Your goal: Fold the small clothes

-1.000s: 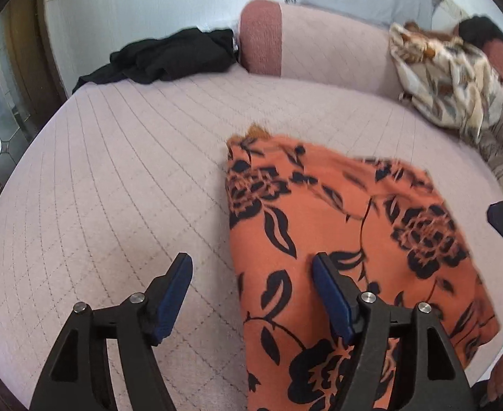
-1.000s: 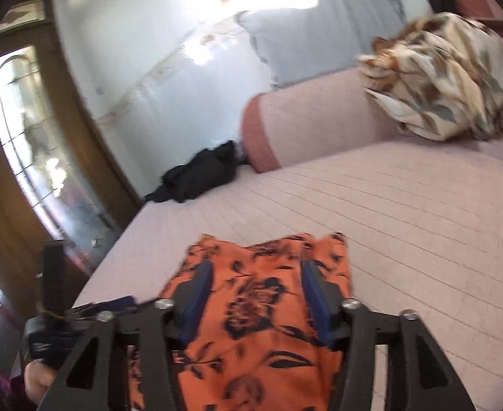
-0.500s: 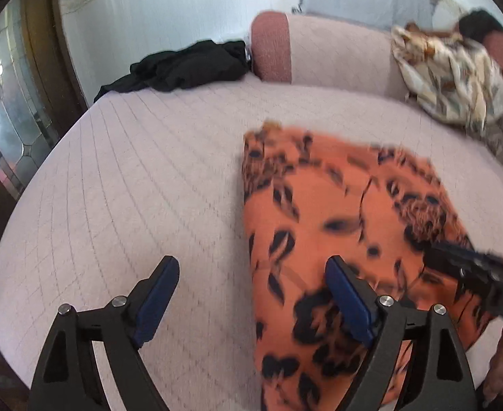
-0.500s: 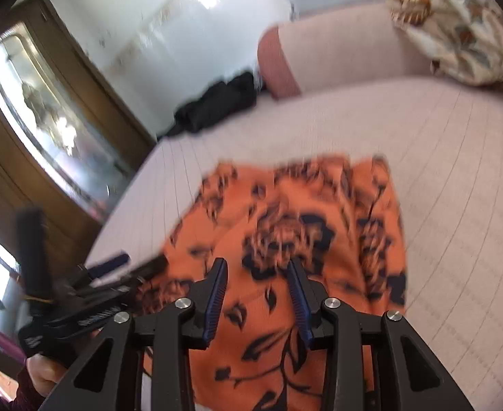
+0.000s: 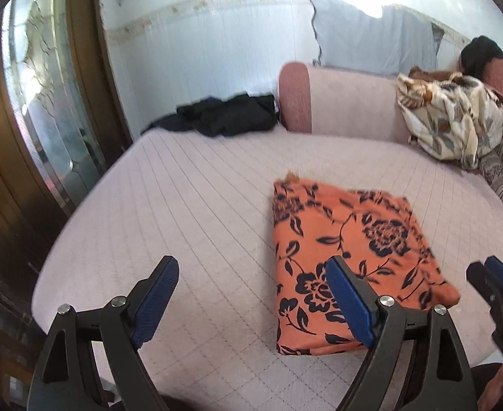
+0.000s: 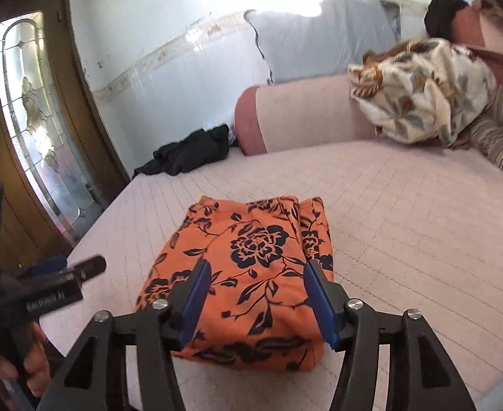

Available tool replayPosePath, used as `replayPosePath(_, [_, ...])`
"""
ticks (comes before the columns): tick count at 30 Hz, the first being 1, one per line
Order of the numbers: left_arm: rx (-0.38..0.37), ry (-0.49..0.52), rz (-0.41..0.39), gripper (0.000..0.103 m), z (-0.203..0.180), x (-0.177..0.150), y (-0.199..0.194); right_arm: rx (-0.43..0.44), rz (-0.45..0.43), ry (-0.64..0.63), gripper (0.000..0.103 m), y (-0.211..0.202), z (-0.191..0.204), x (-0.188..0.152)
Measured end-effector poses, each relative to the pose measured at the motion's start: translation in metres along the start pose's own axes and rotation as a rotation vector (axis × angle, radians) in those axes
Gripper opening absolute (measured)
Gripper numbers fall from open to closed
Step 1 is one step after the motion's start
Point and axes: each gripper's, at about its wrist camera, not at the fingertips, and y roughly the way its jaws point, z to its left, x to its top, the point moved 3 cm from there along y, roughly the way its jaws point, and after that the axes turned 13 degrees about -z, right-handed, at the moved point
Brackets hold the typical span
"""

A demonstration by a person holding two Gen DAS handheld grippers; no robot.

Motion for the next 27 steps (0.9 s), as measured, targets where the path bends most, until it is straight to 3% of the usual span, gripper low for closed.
replayPosePath(5, [0.013,-0.008,-0.118,0.095,0.007,0.031,-0.052,-0.04,-0.082,-0.102,0.06,-0.052,0.027,0.028])
replayPosePath(11, [0.043,-0.029,-0.22,0.098,0.019,0.055,-0.102,-0.035,-0.171,-0.114,0.062,-0.101,0.05,0.06])
replayPosePath(18, [0.09,-0.053,-0.289,0.103,0.033,0.067,-0.136,-0.038,-0.223,-0.165,0.063,-0.136,0.072,0.073])
replayPosePath(27, [0.094,-0.057,-0.313,0.103,0.038,0.07,-0.157,-0.043,-0.224,-0.179,0.064,-0.151,0.085,0.073])
